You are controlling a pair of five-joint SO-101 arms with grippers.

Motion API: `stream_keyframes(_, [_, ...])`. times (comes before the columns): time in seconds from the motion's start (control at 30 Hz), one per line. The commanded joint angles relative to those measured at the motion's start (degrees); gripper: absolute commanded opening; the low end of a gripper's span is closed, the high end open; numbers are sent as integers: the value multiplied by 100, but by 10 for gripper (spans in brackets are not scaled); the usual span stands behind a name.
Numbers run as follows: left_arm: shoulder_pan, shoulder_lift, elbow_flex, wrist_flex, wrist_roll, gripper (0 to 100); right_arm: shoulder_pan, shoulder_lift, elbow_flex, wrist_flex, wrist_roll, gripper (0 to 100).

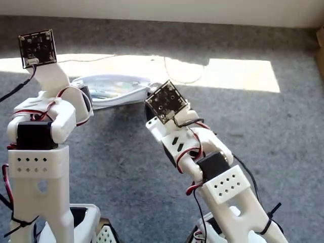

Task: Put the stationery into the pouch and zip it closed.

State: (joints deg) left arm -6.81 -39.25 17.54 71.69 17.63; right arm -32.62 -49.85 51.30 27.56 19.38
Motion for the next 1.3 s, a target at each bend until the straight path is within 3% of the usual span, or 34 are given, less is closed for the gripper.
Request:
stream_keyframes(0.0, [-101, 31, -22, 18, -53, 11, 40, -127, 145, -602, -44, 156])
stream_keyframes(0.2, [-101, 31, -22, 18, -53, 11, 40, -127, 462, -1130, -70, 156])
stream_keyframes(0.37, [-101, 31, -13, 18, -53, 11, 57, -127, 716, -1640, -519, 156])
stream_keyframes(1.27, [-101, 4, 127, -18, -53, 11, 48, -127, 910, -1675, -563, 152])
